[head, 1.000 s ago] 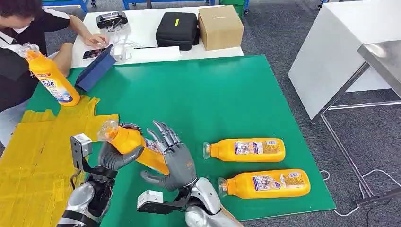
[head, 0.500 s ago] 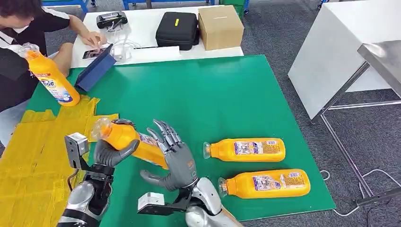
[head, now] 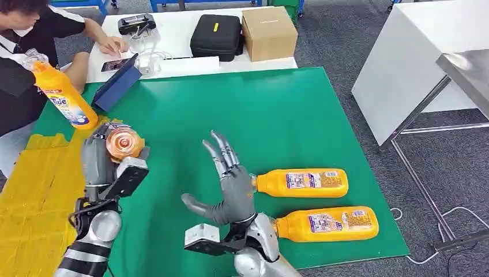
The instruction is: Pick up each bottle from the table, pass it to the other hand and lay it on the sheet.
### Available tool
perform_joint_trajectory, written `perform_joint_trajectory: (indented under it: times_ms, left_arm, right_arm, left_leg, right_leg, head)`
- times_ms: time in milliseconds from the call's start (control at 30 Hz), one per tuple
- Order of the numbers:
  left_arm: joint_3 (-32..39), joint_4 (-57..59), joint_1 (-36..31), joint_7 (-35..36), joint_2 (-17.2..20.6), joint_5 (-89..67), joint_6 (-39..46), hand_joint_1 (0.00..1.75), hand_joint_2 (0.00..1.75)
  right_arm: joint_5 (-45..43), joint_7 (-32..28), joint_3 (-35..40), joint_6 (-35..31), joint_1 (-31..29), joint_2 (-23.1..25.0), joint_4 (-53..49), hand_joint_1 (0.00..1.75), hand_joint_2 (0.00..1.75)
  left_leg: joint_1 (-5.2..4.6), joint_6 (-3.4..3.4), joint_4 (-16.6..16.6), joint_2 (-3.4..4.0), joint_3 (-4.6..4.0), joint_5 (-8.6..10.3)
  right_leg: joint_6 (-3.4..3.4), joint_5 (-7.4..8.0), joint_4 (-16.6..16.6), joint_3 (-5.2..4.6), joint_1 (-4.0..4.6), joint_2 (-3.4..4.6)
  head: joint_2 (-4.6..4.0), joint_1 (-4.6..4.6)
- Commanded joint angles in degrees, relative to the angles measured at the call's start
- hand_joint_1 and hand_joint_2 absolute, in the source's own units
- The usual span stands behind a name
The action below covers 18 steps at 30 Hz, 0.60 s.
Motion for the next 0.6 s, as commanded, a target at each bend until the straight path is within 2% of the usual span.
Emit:
perform_joint_trajectory:
  times_ms: [33, 100, 133, 233, 333, 400, 600]
  left_arm:
    - [-10.4, 19.7, -11.0, 28.9, 16.2, -37.2, 4.7, 1.75, 1.75]
    - [-20.8, 27.2, -15.0, 35.7, 20.6, -37.2, 2.9, 1.75, 1.75]
    - [-19.8, 30.8, -15.7, 34.3, 20.1, -37.2, 3.9, 1.75, 1.75]
    - [-15.9, 42.3, -18.9, 29.1, 18.8, -37.2, -0.5, 1.75, 1.75]
    - [-15.6, 43.6, -19.3, 28.5, 18.7, -37.2, 0.4, 1.75, 1.75]
    - [-14.6, 48.2, -20.5, 28.2, 17.1, -36.6, -1.3, 1.75, 1.75]
    - [-2.7, 57.5, -20.3, 20.5, 12.5, -28.8, -1.9, 1.75, 1.75]
  right_arm:
    - [-1.2, 0.0, -6.4, 1.2, 0.9, -2.5, -8.2, 0.00, 1.75]
    - [-2.4, -0.4, -7.4, 1.3, 0.7, -3.0, -8.1, 0.00, 1.75]
    - [-3.0, -0.8, -7.9, 1.2, 0.8, -3.1, -8.1, 0.00, 1.75]
    - [-4.2, -1.5, -9.1, 1.4, 1.1, -3.7, -9.2, 0.00, 1.75]
    - [-4.3, -1.6, -9.3, 1.6, 1.0, -3.8, -9.4, 0.00, 1.75]
    - [-4.4, -1.5, -9.2, 1.3, 1.0, -4.0, -9.7, 0.00, 1.75]
    - [-5.1, -1.6, -9.8, 1.9, 0.3, -3.7, -8.9, 0.00, 1.75]
  left_leg:
    - [0.11, -0.07, 0.0, -0.21, 0.36, -0.09]
    - [0.07, -0.08, 0.0, -0.23, 0.24, 0.00]
    - [0.12, -0.10, 0.0, -0.27, 0.29, -0.03]
    - [0.08, -0.11, -0.1, -0.16, 0.38, 0.01]
    - [0.11, -0.09, 0.0, -0.16, 0.28, 0.03]
    - [0.12, -0.10, 0.0, 0.01, 0.21, 0.02]
    - [0.07, -0.10, 0.0, -0.06, 0.20, 0.05]
  right_leg:
    - [-0.14, -0.09, -0.1, 0.41, 0.11, -0.11]
    - [-0.13, -0.06, 0.0, 0.29, 0.07, -0.15]
    - [-0.13, -0.08, 0.0, 0.35, 0.12, -0.18]
    - [-0.13, -0.06, -0.1, 0.33, 0.08, -0.12]
    - [-0.08, -0.06, 0.0, 0.29, 0.09, -0.11]
    - [-0.06, -0.02, 0.0, 0.17, 0.14, 0.05]
    - [-0.06, -0.02, 0.0, 0.22, 0.09, -0.01]
  head:
    - [0.00, 0.00]
    - [0.00, 0.00]
    - [0.00, 0.00]
    - [0.00, 0.00]
    - [0.00, 0.00]
    - [0.00, 0.00]
    - [0.00, -0.02]
